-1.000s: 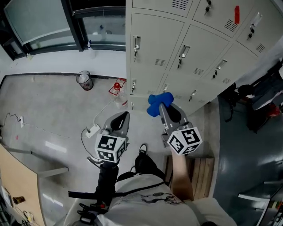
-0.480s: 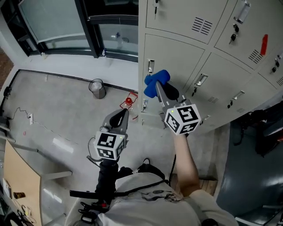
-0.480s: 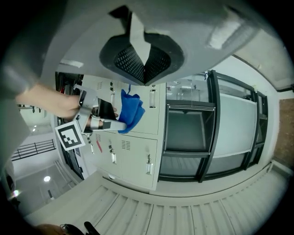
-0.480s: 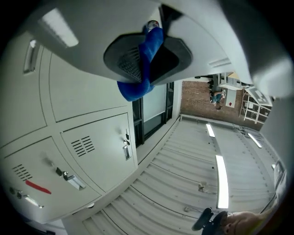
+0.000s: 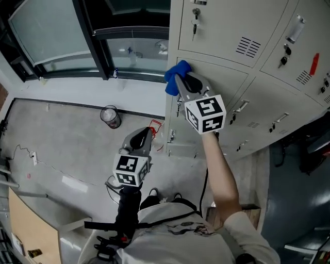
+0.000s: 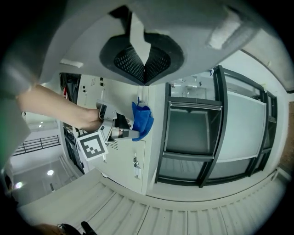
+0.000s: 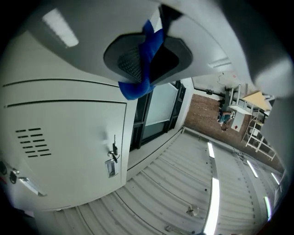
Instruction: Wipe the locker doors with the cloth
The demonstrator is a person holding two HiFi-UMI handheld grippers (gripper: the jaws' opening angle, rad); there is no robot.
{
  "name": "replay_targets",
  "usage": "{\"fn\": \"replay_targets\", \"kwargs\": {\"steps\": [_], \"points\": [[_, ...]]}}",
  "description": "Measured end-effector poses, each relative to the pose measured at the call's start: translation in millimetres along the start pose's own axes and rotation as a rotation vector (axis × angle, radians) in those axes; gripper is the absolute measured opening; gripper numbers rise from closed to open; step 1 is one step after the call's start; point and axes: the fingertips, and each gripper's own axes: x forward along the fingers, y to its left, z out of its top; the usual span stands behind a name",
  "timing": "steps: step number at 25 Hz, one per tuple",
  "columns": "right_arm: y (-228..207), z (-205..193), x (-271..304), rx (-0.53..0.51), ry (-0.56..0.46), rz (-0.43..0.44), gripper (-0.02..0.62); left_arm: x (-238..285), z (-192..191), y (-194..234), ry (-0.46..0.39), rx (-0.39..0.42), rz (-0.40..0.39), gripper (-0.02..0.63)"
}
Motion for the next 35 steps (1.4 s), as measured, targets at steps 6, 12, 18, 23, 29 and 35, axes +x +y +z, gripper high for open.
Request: {"fn": "replay_targets", "kwargs": {"steps": [6,12,18,23,29,35], "points": [[-21.4,-9.0,30.6,-0.019,0.048,-0.078,0.037,13.5,-1.0,27.3,0.013,-0.01,-0.047,0.0],[-51.0,-15.1,10.1,-0.064,0.076,-0.163,0.037,28.9,-3.0,29.1,0.018,-0.013,-0.079,0.0],[-90.3,-20.6,-28.5,-0.121,0.114,-0.249,0.037,37.7,5.7,17.3,0.009,0.005,-0.099,0.0],[-135.4,-28.1,-72.3,-0.138,0.142,-0.338,0.037,42.0,8.7,10.1,0.003,0.015,-0.104,0.0],[-186.2,-36.1,-122.9,-0.127,0.177,-0.459,0.037,41.4,17.6,8.9,-0.015,0.024,-0.104,0.0],[-194.7,-36.5,-136.2,-0.09,0.131,-0.467,0.037,39.8,25.4,6.5,-0.035,0.022,-0.112,0.0]]}}
